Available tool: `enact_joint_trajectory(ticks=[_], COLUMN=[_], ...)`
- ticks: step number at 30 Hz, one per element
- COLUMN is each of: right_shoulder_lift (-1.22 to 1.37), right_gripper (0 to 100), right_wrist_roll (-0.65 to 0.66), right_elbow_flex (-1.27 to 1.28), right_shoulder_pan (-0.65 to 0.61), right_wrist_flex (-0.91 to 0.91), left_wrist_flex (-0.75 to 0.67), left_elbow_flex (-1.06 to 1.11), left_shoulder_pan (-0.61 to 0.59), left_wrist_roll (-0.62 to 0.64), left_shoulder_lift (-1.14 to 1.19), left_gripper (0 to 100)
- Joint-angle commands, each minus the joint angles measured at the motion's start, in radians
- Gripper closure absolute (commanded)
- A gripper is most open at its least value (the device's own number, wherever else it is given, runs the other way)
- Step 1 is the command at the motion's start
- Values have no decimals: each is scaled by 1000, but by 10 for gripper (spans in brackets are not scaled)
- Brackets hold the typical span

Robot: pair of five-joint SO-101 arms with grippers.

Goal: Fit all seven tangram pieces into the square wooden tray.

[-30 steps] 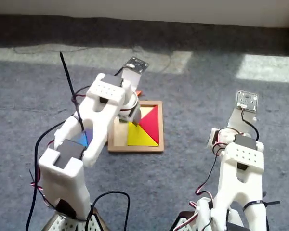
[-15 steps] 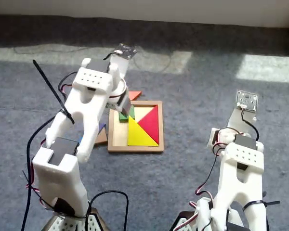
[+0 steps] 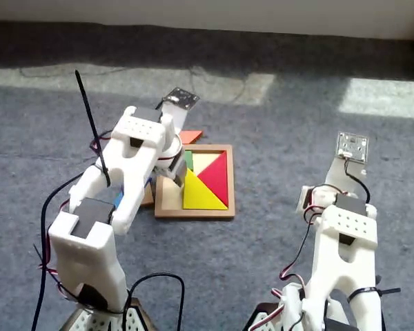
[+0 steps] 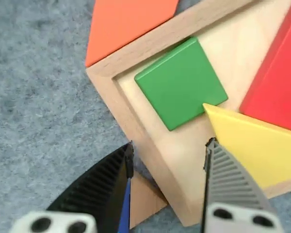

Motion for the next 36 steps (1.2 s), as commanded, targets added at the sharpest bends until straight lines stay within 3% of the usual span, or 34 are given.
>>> enact_joint_trajectory(ticks=[1,14,36], right_shoulder_lift=[-31,-31,-33], right_gripper=[991,991,991], right_wrist_roll=[3,3,-5], right_elbow_flex=[-5,-2,-2], right_shoulder_pan=[7,10,50], right_wrist_flex=[-15,-15,-15], left_wrist_flex=[-32,-25,-89], left_elbow_flex=[-4,-137,-255], left_shoulder_pan=[59,248,329], left_wrist_roll=[-2,32,32], left_shoulder_lift=[-7,-13,28], left_gripper=[752,752,752])
